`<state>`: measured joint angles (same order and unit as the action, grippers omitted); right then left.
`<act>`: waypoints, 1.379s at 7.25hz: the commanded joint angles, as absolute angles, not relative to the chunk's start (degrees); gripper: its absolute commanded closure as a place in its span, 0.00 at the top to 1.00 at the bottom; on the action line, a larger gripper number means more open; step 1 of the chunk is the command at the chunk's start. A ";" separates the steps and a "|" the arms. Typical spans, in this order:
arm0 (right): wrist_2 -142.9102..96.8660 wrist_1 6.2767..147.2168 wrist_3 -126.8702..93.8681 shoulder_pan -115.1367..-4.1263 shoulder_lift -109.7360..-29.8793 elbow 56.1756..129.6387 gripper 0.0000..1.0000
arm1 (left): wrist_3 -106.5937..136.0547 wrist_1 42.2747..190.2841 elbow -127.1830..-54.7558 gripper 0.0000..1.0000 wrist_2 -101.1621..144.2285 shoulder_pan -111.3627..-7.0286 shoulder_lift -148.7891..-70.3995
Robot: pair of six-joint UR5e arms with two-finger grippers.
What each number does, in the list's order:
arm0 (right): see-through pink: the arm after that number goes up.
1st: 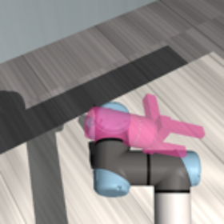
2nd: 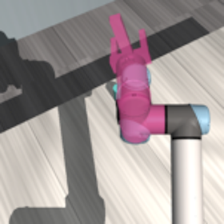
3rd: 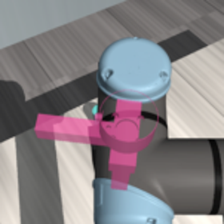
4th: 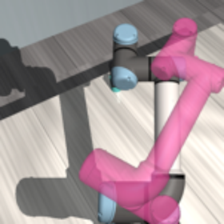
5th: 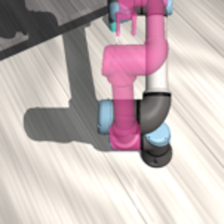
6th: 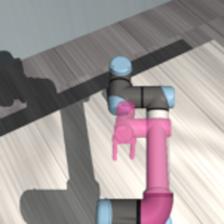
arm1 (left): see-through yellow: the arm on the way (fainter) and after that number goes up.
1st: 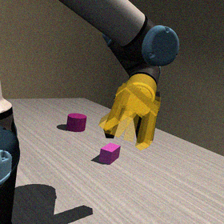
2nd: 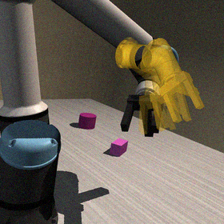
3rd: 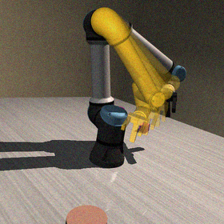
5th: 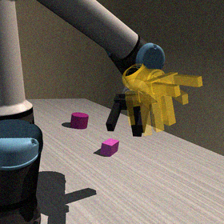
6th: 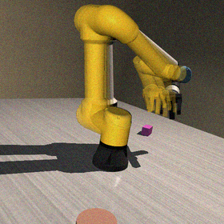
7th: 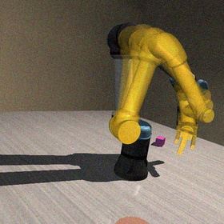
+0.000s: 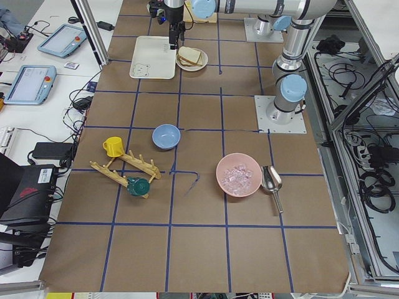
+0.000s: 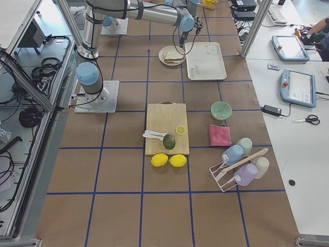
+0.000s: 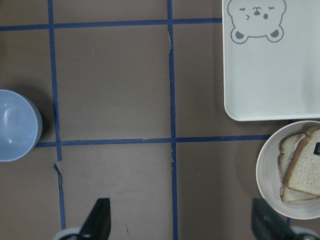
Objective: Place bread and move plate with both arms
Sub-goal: 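Raise the right gripper away while the left arm reaches toward the plate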
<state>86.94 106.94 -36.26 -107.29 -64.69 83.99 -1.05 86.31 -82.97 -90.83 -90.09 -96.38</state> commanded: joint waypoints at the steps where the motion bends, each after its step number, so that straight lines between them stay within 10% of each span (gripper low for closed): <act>1: 87.98 102.17 -22.48 -98.41 -72.38 84.55 1.00 | -1.05 86.31 -82.97 1.00 -90.79 -90.09 -96.42; 10: 88.77 89.91 -7.38 -90.79 -86.47 85.34 1.00 | 17.19 68.07 -104.57 1.00 -81.56 -95.77 -97.99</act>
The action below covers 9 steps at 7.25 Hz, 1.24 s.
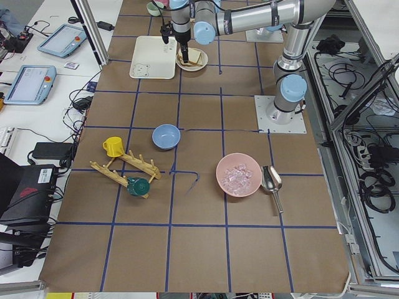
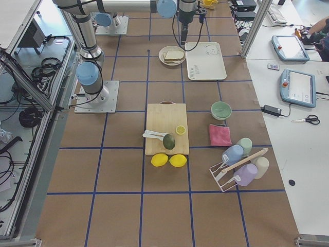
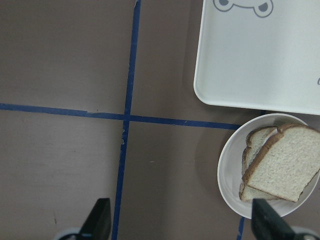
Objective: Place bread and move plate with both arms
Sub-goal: 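Raise the right gripper away while the left arm reaches toward the plate, then lower the left gripper to the plate rim nearest it and grip it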
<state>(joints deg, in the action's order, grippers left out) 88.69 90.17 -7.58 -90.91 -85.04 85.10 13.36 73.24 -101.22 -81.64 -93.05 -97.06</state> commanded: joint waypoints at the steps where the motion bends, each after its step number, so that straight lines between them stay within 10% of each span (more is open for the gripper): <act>1: 88.51 89.65 -7.73 -90.79 -86.57 85.34 1.00 | 22.79 63.59 -106.50 1.00 -81.65 -99.02 -98.69; 9: 89.56 87.89 -3.87 -90.70 -88.68 87.10 1.00 | 31.90 46.58 -117.60 0.98 -75.41 -101.43 -103.53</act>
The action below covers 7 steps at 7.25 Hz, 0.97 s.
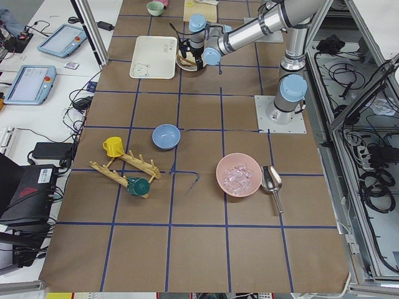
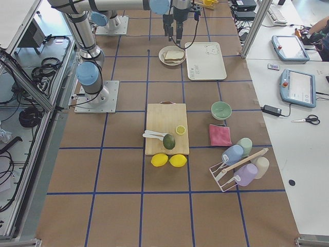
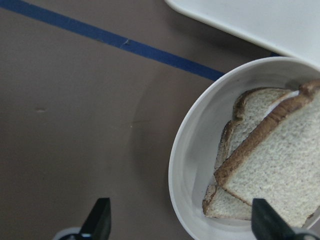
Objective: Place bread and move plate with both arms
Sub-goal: 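Lower the left gripper to the plate rim nearest it and grip it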
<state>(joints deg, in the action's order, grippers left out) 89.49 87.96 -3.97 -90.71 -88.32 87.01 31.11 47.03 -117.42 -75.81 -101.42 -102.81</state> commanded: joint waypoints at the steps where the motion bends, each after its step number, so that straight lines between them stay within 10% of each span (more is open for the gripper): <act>1: 89.56 87.89 -3.69 -90.70 -89.03 87.53 1.00 | 31.47 45.28 -117.60 0.98 -75.32 -101.43 -103.88; 5: 90.00 88.15 -0.81 -90.70 -91.49 91.05 1.00 | 31.38 35.98 -120.93 0.97 -75.06 -101.60 -107.22; 7: 90.18 88.85 -0.09 -90.44 -91.58 91.05 1.00 | 31.64 35.68 -121.20 0.72 -74.62 -101.69 -107.31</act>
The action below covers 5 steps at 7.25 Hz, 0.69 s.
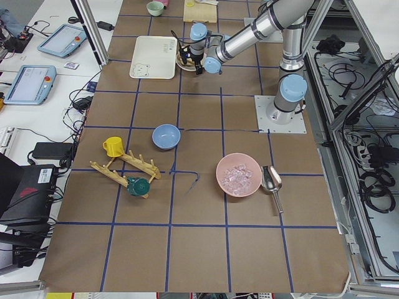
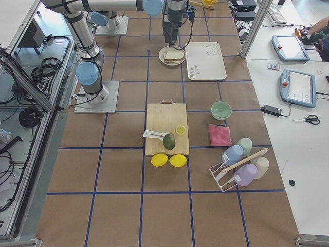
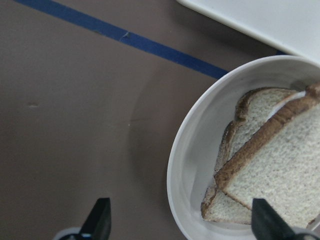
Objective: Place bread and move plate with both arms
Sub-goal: 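Lower the left gripper to the plate rim nearest it and grip it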
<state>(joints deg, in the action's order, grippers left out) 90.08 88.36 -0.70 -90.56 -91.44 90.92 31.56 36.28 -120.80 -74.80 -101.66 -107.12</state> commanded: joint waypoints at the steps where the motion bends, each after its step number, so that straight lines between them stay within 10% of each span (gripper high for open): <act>1: 90.18 88.77 -0.09 -90.27 -91.58 90.97 1.00 | 31.55 35.77 -121.64 0.71 -74.79 -101.69 -107.49; 5: 90.18 88.77 -0.18 -90.26 -91.58 90.97 1.00 | 31.20 35.51 -121.73 0.45 -72.42 -101.78 -108.11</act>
